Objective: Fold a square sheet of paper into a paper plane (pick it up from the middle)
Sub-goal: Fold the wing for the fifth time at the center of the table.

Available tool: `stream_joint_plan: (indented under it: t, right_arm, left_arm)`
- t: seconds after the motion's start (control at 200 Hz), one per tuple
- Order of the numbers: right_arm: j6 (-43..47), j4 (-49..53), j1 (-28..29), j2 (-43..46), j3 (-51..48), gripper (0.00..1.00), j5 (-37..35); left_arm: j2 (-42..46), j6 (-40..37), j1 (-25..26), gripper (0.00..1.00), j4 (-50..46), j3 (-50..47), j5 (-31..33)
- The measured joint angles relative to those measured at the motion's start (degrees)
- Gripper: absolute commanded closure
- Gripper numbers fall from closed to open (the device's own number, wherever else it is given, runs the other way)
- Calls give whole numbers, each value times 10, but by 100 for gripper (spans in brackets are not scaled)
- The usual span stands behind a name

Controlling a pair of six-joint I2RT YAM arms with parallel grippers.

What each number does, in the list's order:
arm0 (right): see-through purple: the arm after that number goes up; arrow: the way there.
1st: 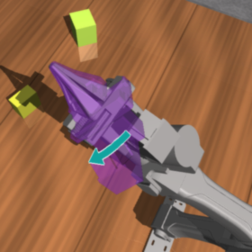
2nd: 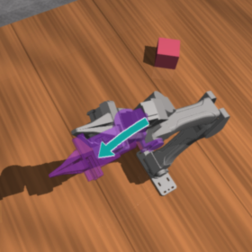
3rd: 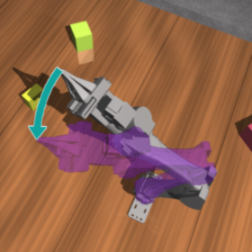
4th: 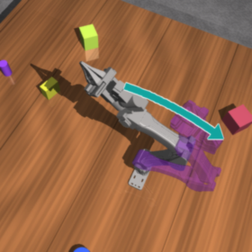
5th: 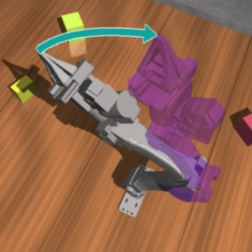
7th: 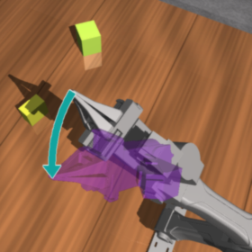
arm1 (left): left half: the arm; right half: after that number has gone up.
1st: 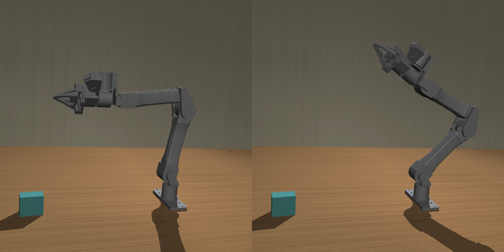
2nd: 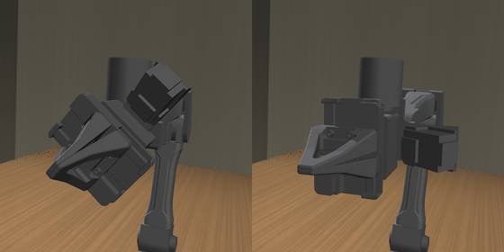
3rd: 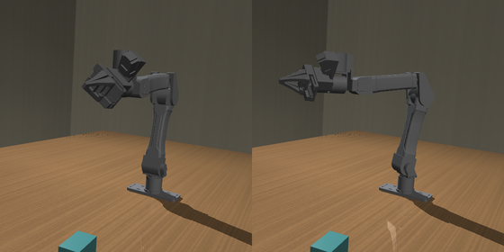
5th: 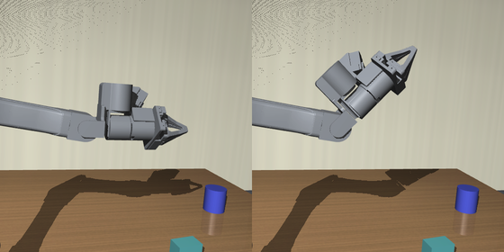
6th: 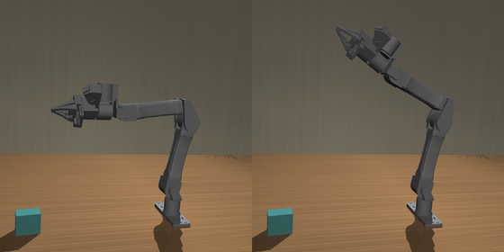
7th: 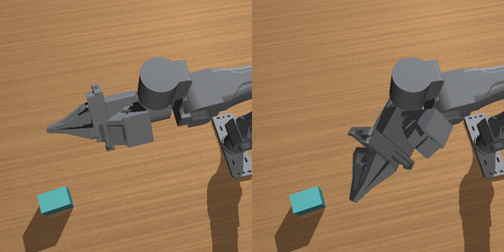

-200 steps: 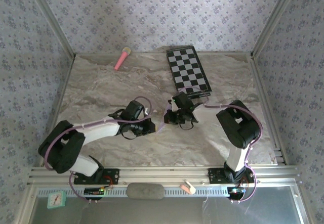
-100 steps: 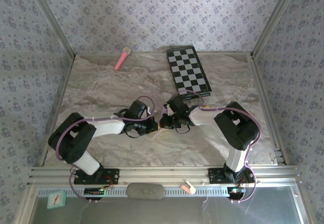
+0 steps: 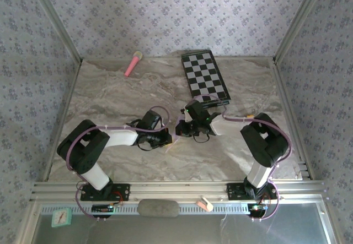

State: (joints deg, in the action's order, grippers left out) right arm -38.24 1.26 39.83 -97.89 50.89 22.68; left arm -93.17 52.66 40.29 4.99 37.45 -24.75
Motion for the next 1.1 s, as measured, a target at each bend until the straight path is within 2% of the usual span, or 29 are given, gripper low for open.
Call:
stream_joint_plan:
  t: [0.32, 1.099]
  right_arm:
    - [54, 9, -41, -13, 8, 86, -7]
    - [77, 26, -49, -80, 54, 87, 8]
  left_arm:
    - [0, 8, 3, 100, -12, 7, 9]
    - [0, 7, 3, 100, -35, 18, 16]
